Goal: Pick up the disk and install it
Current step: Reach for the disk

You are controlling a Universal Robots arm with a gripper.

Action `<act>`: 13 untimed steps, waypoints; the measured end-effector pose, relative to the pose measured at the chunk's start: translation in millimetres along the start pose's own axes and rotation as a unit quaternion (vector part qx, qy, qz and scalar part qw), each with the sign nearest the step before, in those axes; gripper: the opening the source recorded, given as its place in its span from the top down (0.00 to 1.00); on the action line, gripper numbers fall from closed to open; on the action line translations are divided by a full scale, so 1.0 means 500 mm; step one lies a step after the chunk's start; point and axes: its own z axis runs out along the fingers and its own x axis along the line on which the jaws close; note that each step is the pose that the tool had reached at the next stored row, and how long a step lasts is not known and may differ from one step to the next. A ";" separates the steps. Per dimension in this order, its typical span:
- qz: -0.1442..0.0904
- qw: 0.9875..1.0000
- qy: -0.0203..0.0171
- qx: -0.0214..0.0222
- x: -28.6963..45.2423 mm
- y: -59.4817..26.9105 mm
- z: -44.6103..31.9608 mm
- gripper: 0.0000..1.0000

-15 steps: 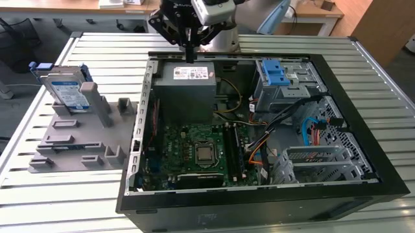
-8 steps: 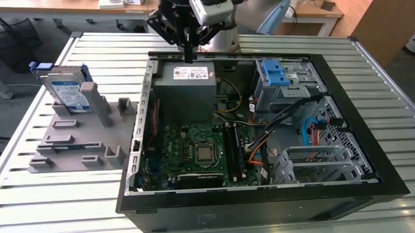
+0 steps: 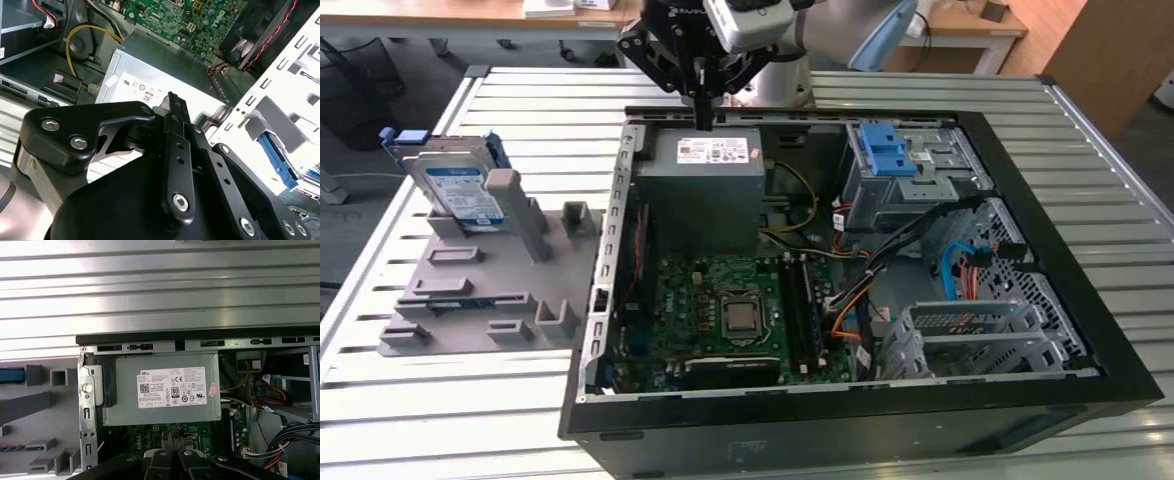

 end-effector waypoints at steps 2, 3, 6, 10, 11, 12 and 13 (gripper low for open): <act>0.000 1.000 0.000 0.000 0.000 0.000 0.000 0.89; 0.000 1.000 0.000 0.000 0.001 0.000 0.000 0.89; 0.000 1.000 0.000 0.000 0.002 0.000 0.000 0.89; 0.000 1.000 0.000 0.000 0.006 0.000 0.000 0.89; 0.000 1.000 0.000 0.000 0.008 0.000 0.000 0.89; 0.000 1.000 0.000 0.000 0.009 0.000 0.000 0.89; 0.000 1.000 0.000 0.000 0.010 0.000 0.000 0.89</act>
